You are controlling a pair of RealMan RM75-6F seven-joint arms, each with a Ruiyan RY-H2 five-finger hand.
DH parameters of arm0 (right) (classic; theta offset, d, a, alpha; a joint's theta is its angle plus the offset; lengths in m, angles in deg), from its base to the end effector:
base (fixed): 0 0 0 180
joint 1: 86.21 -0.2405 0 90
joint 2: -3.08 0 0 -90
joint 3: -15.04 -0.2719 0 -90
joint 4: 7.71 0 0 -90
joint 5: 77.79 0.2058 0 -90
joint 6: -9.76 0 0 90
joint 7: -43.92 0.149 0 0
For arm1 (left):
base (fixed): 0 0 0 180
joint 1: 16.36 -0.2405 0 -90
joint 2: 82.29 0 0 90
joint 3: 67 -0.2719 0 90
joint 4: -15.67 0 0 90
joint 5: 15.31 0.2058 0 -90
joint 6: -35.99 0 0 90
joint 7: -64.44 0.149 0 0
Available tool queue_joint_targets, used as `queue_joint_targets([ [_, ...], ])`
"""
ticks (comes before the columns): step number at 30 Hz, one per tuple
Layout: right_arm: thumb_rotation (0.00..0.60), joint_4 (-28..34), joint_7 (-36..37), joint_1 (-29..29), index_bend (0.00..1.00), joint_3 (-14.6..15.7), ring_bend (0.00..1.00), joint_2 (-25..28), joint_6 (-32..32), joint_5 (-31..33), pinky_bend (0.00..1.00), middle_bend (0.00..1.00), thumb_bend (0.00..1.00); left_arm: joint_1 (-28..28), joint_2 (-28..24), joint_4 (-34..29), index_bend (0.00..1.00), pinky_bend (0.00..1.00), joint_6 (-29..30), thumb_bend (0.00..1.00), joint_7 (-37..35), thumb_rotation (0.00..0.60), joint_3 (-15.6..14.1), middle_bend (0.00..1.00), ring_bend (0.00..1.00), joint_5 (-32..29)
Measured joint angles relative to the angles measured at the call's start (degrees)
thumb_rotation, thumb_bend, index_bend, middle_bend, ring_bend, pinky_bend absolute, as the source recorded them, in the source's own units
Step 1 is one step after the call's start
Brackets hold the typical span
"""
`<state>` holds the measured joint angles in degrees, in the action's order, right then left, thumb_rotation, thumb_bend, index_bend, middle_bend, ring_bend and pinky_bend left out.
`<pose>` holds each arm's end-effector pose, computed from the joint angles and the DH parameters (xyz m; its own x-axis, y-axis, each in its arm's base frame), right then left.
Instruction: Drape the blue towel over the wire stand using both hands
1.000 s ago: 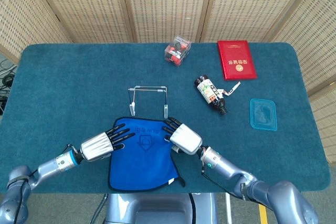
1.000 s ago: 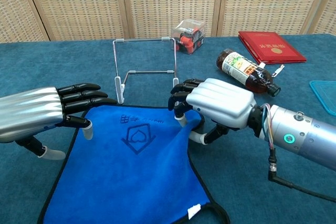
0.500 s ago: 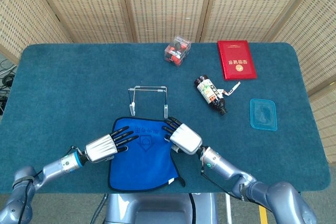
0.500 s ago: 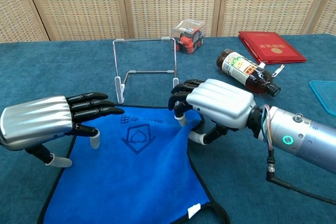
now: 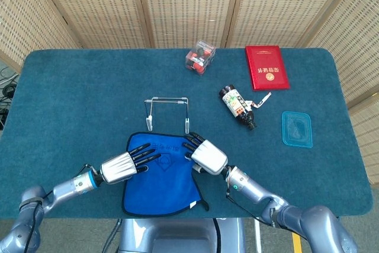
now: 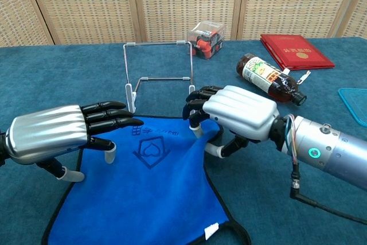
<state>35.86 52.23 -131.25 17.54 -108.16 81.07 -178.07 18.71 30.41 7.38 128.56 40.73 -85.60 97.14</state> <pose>-0.1455 -0.3301 -0.1036 0.4917 -0.0289 0.8703 -0.5557 -0.7798 0.2881 -0.2492 0.3012 -0.0521 0.6560 -0.1259 0.7441 0.2448 -0.8972 -0.3677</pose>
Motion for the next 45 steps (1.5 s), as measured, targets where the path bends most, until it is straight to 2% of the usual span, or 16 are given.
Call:
queue_joint_targets([
  [4, 0.600, 0.50, -0.20, -0.03, 0.58, -0.12, 0.15, 0.37, -0.06, 0.12, 0.13, 0.29, 0.49, 0.18, 0.06, -0.11, 0.48, 0.00, -0.01, 0.09, 0.11, 0.600, -0.35, 0.00, 0.00, -0.06],
  [15, 0.600, 0.71, -0.36, 0.02, 0.58, -0.09, 0.15, 0.75, -0.10, 0.14, 0.13, 0.30, 0.49, 0.45, 0.04, -0.19, 0.50, 0.00, -0.26, 0.25, 0.16, 0.600, -0.44, 0.00, 0.00, -0.70],
  [25, 0.600, 1.04, -0.52, 0.03, 0.58, -0.14, 0.15, 1.04, -0.12, 0.18, 0.13, 0.30, 0.49, 0.77, 0.50, -0.28, 0.50, 0.00, 0.00, 0.27, -0.19, 0.600, -0.37, 0.00, 0.00, -1.28],
  [31, 0.600, 1.10, -0.59, 0.09, 0.58, -0.12, 0.15, 1.11, -0.08, 0.18, 0.13, 0.30, 0.49, 0.94, 0.64, -0.21, 0.51, 0.00, -0.09, 0.35, -0.13, 0.600, -0.55, 0.00, 0.00, -1.43],
  [40, 0.600, 1.64, -0.64, 0.30, 0.58, -0.10, 0.15, 1.50, 0.32, 0.12, 0.13, 0.30, 0.49, 0.85, 0.79, -0.38, 0.66, 0.00, 0.51, 0.36, -0.32, 0.600, -0.58, 0.00, 0.00, -1.76],
  [45, 0.600, 2.03, -0.47, 0.53, 0.59, -0.17, 0.15, 1.84, 0.54, 0.24, 0.14, 0.30, 0.49, 0.65, 0.82, -0.51, 0.70, 0.00, 1.26, 0.36, -0.75, 0.600, -0.49, 0.00, 0.00, -2.01],
])
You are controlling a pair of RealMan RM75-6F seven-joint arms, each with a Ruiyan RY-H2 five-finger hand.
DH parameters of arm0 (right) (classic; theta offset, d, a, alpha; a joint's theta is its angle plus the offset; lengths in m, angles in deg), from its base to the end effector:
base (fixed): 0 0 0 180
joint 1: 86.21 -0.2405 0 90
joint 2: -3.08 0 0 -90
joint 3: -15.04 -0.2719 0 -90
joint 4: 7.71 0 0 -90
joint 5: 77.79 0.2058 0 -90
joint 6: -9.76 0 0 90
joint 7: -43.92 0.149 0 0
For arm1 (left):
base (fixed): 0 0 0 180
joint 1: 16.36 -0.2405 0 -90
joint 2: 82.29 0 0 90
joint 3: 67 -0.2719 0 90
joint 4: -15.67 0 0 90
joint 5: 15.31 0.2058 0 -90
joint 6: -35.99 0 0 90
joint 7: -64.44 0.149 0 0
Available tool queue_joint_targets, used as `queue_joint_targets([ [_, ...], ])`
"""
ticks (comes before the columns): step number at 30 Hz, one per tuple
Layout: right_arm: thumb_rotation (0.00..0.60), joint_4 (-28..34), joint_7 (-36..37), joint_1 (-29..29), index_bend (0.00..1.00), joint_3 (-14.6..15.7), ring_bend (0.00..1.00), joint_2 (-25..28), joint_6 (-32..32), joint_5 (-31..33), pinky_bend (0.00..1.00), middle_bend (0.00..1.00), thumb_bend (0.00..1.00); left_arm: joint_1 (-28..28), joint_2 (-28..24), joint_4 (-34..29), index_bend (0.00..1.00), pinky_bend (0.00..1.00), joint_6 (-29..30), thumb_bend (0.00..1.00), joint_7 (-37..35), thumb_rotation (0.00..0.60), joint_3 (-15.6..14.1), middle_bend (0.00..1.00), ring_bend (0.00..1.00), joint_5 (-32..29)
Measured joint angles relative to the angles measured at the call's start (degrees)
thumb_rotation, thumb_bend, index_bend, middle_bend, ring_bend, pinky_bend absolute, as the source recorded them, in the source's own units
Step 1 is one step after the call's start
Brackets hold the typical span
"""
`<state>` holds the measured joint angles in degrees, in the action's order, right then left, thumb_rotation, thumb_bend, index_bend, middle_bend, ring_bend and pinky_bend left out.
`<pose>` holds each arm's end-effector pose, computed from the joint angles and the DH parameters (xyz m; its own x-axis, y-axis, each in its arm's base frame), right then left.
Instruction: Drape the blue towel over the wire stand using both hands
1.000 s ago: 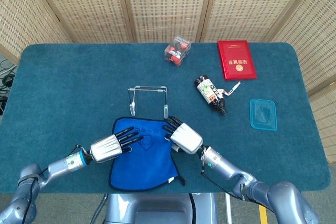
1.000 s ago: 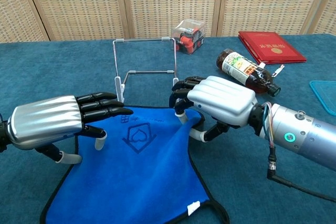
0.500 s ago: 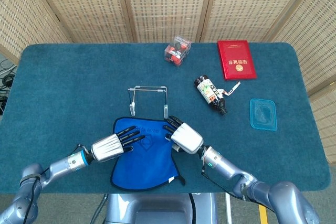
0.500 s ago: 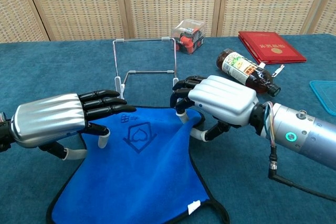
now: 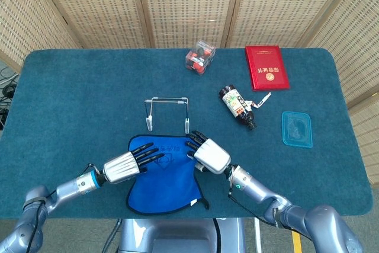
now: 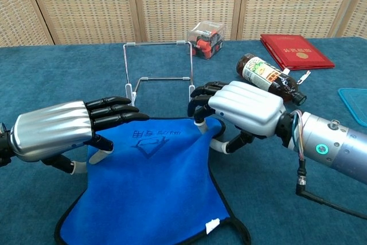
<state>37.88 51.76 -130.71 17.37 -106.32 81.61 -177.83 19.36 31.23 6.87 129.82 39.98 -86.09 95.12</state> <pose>-0.1497 -0.3312 -0.0940 0.4853 -0.0236 0.8740 -0.5644 -0.7719 0.2926 -0.2396 0.3017 -0.0543 0.6165 -0.1225 0.7778 0.2627 -0.8992 -0.3499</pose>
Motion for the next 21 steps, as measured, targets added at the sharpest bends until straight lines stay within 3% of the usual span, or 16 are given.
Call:
queue_joint_targets([
  [14, 0.600, 2.66, 1.12, 0.47, 0.60, -0.56, 0.16, 1.53, 1.66, 0.11, 0.14, 0.31, 0.49, -0.48, -0.56, -0.37, 0.72, 0.00, 3.22, 0.36, -0.87, 0.600, 0.71, 0.00, 0.00, -0.89],
  [21, 0.600, 10.40, 1.59, 0.59, 0.60, -1.93, 0.16, 4.83, 2.71, 0.86, 0.14, 0.32, 0.49, -0.82, -1.77, -1.43, 0.72, 0.00, 9.10, 0.37, -3.28, 0.600, 2.98, 0.00, 0.00, -2.86],
])
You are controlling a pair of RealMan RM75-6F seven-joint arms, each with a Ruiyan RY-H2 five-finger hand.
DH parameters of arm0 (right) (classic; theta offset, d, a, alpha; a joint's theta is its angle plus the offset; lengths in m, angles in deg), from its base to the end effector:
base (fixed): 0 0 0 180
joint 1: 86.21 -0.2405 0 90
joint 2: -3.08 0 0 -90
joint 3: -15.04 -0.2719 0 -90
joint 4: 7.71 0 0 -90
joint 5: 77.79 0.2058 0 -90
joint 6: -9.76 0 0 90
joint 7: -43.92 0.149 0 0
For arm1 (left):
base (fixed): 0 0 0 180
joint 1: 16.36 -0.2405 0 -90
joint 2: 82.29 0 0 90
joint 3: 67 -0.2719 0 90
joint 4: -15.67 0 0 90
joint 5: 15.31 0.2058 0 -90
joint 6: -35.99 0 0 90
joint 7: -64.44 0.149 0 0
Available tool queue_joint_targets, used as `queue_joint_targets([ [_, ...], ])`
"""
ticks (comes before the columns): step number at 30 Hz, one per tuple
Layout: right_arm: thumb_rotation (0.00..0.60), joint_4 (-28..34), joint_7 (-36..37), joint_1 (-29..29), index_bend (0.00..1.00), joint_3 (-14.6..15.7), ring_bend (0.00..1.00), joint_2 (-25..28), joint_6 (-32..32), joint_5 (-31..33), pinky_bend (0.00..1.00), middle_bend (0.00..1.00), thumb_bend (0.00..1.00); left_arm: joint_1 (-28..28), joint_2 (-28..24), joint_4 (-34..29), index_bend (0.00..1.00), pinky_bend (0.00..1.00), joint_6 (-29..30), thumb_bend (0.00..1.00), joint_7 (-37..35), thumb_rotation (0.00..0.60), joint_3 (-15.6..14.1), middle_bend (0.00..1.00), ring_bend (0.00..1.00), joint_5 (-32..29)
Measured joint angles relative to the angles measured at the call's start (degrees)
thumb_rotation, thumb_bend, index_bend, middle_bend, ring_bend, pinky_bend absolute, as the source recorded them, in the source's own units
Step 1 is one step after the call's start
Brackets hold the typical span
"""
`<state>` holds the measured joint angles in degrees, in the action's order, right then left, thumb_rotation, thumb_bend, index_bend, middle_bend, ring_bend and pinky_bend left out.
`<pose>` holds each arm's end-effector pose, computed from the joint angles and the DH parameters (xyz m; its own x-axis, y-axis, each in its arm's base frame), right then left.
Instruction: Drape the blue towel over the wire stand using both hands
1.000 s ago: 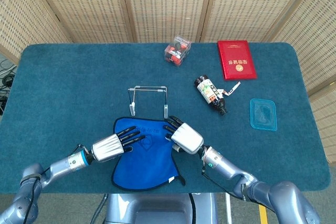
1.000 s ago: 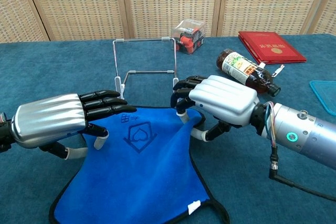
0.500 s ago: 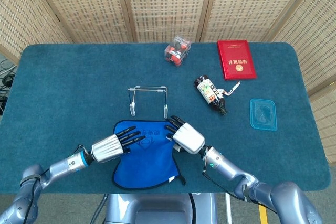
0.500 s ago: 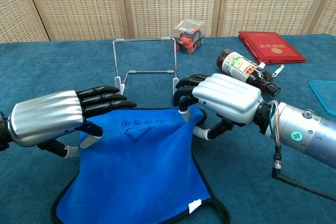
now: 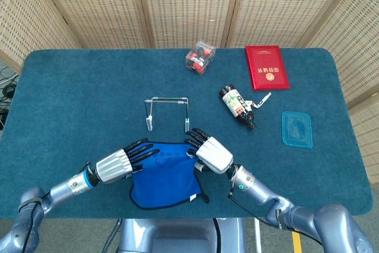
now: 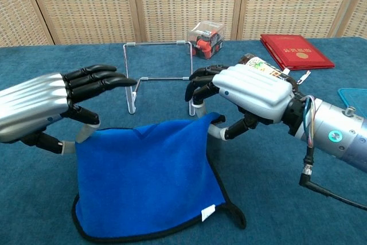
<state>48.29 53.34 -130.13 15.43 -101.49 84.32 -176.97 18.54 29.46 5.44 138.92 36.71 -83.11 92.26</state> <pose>-0.1353 -0.3251 -0.0679 0.3489 -0.0683 0.9347 -0.6226 -0.7623 0.1767 -0.2329 0.2997 -0.0218 0.4616 -0.1592 0.8727 0.3133 -0.8911 -0.3283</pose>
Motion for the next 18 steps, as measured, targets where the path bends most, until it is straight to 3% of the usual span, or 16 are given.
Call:
queue_joint_targets([
  [10, 0.600, 15.02, -4.01, -1.02, 0.60, -6.00, 0.16, 5.75, -1.93, 4.03, 0.14, 0.32, 0.49, 4.10, -2.77, -4.00, 0.73, 0.00, 6.35, 0.36, -1.55, 0.600, 4.85, 0.00, 0.00, -3.23],
  [18, 0.600, 19.81, -6.68, -2.29, 0.60, -10.87, 0.16, 7.71, -4.56, 8.73, 0.14, 0.32, 0.49, 8.68, -5.72, -9.31, 0.73, 0.00, 7.29, 0.36, -0.40, 0.600, 7.56, 0.00, 0.00, -4.24],
])
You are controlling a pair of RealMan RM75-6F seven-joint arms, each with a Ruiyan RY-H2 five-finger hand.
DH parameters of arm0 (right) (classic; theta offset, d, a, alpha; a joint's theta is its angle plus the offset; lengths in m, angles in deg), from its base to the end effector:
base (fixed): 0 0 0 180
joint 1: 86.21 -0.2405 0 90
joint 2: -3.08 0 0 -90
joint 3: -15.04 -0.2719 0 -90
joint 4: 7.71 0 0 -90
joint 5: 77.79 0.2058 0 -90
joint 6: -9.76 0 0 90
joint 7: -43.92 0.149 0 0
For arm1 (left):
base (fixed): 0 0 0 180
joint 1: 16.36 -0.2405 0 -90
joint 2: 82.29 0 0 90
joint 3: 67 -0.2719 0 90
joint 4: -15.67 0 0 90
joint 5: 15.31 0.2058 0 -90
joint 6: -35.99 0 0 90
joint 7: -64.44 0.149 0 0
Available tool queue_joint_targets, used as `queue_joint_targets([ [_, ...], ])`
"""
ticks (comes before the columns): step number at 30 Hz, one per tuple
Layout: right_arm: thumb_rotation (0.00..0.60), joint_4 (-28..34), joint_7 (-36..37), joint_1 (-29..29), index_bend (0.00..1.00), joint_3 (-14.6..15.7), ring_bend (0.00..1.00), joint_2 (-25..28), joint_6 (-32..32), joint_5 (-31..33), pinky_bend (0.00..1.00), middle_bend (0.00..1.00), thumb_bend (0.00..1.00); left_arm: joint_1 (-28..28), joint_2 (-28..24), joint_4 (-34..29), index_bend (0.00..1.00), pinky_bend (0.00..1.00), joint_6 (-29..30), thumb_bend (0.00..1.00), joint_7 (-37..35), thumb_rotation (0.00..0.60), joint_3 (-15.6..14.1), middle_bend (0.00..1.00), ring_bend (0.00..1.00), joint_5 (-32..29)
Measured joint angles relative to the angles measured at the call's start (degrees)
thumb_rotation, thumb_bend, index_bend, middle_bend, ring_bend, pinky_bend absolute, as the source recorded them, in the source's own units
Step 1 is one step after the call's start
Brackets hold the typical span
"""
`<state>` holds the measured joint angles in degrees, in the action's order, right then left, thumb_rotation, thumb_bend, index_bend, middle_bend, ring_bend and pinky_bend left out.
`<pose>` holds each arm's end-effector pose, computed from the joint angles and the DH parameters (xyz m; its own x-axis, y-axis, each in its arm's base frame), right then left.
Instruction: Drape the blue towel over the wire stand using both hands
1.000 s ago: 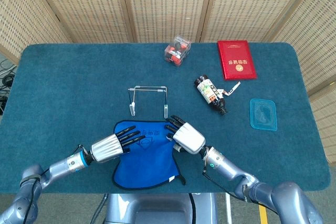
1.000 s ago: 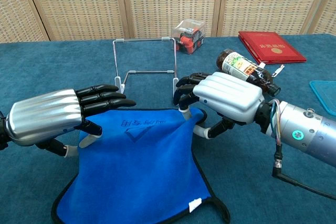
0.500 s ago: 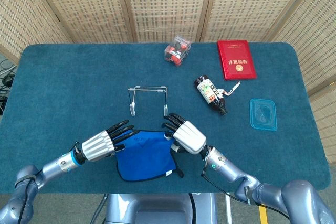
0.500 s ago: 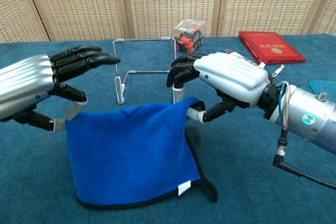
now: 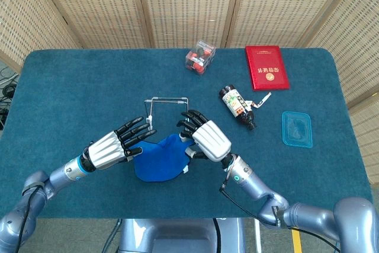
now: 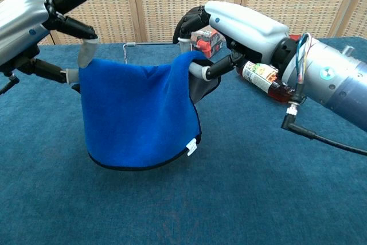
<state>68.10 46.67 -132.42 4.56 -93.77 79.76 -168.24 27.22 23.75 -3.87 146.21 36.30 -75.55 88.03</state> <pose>-0.0791 -0.3470 -0.0173 0.1698 -0.0667 0.9832 -0.7217 -0.6878 0.0780 -0.1784 0.3387 0.0308 0.2121 -0.2989 0.9304 0.2835 -0.8923 -0.3513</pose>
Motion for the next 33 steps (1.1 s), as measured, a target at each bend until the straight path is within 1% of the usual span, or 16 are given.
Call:
queue_joint_targets([
  [5, 0.600, 1.27, -1.81, -1.10, 0.60, -3.27, 0.16, 0.69, -1.69, 3.18, 0.14, 0.32, 0.49, 2.53, -2.27, -3.95, 0.73, 0.00, -0.48, 0.37, 1.85, 0.600, 1.37, 0.00, 0.00, -0.17],
  [12, 0.600, 2.21, -2.15, -2.36, 0.60, -7.10, 0.16, 1.25, -3.04, 7.04, 0.14, 0.32, 0.49, 4.90, -4.69, -9.41, 0.73, 0.00, -2.49, 0.37, 3.82, 0.600, 3.45, 0.00, 0.00, -0.63],
  [20, 0.600, 2.26, -1.96, -2.78, 0.60, -8.15, 0.16, 2.23, -3.51, 8.56, 0.14, 0.32, 0.49, 5.25, -5.61, -11.20, 0.74, 0.00, -4.11, 0.39, 4.36, 0.600, 5.28, 0.00, 0.00, -1.36],
  [29, 0.600, 2.65, -2.99, -4.20, 0.60, -10.96, 0.16, 2.49, -4.20, 11.58, 0.14, 0.32, 0.49, 6.96, -7.29, -13.24, 0.74, 0.00, -5.66, 0.39, 4.57, 0.600, 7.45, 0.00, 0.00, -1.97],
  [33, 0.600, 1.61, -2.77, -4.58, 0.60, -11.90, 0.16, 2.17, -4.65, 13.54, 0.14, 0.32, 0.49, 6.98, -7.42, -13.87, 0.74, 0.00, -6.73, 0.40, 4.04, 0.600, 8.48, 0.00, 0.00, -2.92],
])
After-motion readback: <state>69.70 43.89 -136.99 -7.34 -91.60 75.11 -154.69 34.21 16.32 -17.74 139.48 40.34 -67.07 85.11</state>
